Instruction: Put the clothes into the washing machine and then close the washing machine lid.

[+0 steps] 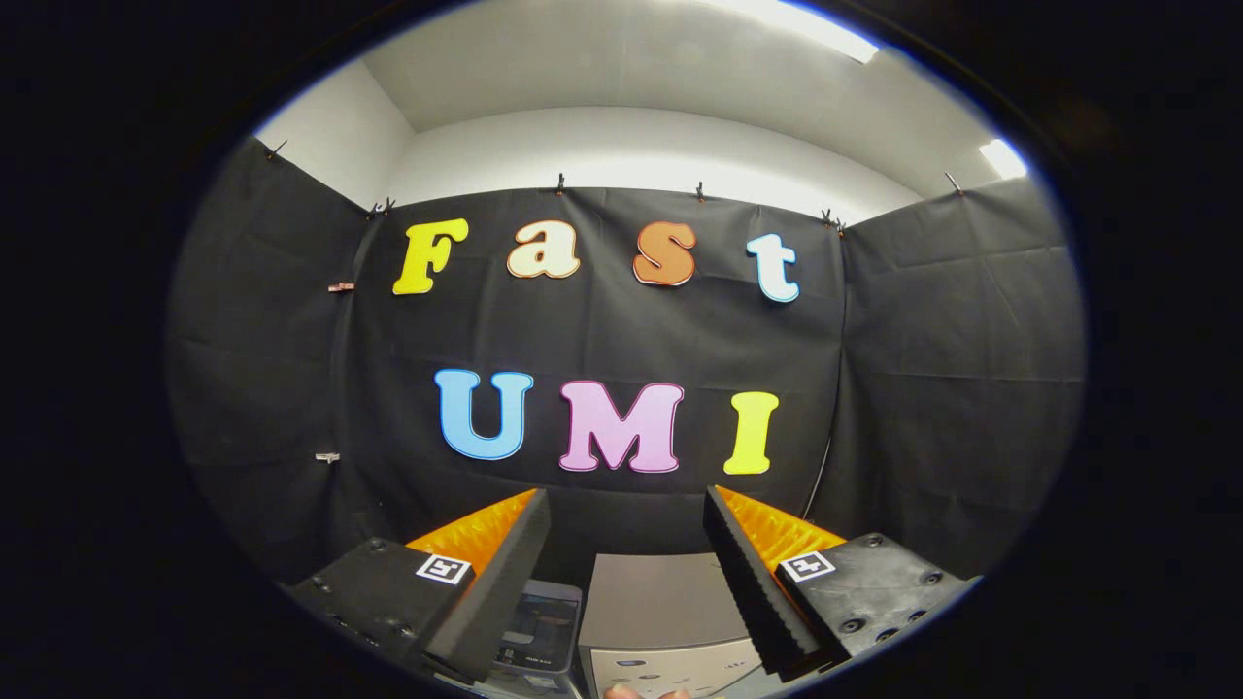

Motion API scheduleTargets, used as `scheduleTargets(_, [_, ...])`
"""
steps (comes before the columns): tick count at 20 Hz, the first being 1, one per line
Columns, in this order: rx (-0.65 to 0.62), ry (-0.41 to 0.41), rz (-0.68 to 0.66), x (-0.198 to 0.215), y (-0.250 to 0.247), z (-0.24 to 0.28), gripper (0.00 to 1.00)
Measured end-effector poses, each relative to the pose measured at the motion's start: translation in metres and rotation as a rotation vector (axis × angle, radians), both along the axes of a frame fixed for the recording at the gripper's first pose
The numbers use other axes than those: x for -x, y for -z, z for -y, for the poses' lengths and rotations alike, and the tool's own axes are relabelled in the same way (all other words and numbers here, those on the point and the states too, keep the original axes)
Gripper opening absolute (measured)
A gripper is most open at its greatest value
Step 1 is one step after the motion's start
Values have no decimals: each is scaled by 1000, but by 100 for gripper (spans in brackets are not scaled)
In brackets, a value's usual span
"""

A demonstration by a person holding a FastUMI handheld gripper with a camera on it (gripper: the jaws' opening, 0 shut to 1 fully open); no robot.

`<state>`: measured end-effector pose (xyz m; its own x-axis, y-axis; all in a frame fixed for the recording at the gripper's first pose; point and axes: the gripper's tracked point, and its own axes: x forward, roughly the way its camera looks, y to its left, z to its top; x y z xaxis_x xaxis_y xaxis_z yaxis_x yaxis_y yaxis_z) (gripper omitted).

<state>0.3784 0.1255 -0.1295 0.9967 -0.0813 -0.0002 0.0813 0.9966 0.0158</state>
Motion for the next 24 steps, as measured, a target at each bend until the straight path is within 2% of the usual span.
scheduleTargets(24, [-12,15,-29,-1,7,2,98])
